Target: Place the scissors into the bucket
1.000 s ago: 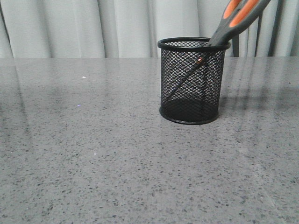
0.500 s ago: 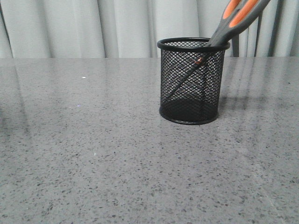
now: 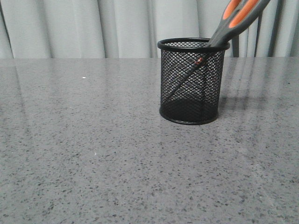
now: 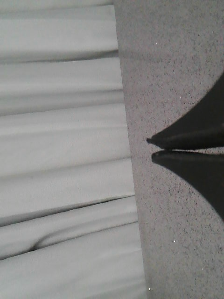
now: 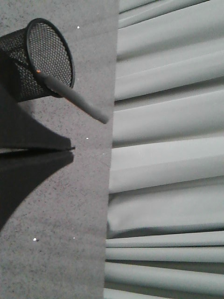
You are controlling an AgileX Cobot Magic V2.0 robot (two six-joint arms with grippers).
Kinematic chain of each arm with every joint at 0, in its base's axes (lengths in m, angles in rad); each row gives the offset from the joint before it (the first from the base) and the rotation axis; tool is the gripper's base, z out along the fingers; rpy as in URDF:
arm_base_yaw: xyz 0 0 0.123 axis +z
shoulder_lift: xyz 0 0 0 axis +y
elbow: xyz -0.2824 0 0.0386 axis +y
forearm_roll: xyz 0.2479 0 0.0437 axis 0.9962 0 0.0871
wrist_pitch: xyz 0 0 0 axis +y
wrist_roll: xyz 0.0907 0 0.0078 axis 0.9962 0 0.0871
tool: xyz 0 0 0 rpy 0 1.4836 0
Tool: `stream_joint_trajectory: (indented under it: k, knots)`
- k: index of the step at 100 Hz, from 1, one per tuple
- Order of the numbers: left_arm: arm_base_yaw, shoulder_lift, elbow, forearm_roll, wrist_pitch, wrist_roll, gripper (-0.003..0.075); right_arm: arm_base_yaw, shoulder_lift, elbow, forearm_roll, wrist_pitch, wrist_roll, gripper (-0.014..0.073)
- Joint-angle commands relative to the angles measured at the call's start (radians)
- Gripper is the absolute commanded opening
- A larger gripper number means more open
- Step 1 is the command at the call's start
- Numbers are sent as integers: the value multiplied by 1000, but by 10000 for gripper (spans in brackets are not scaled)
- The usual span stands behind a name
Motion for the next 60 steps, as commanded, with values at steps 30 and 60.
stream_joint_trajectory:
  k: [30, 60]
  knots:
    - [-3, -19, 8, -88, -80, -1, -21, -4, -1, 27, 6, -69, 1, -71]
    - [-3, -19, 8, -88, -80, -1, -21, -4, -1, 27, 6, -69, 1, -71]
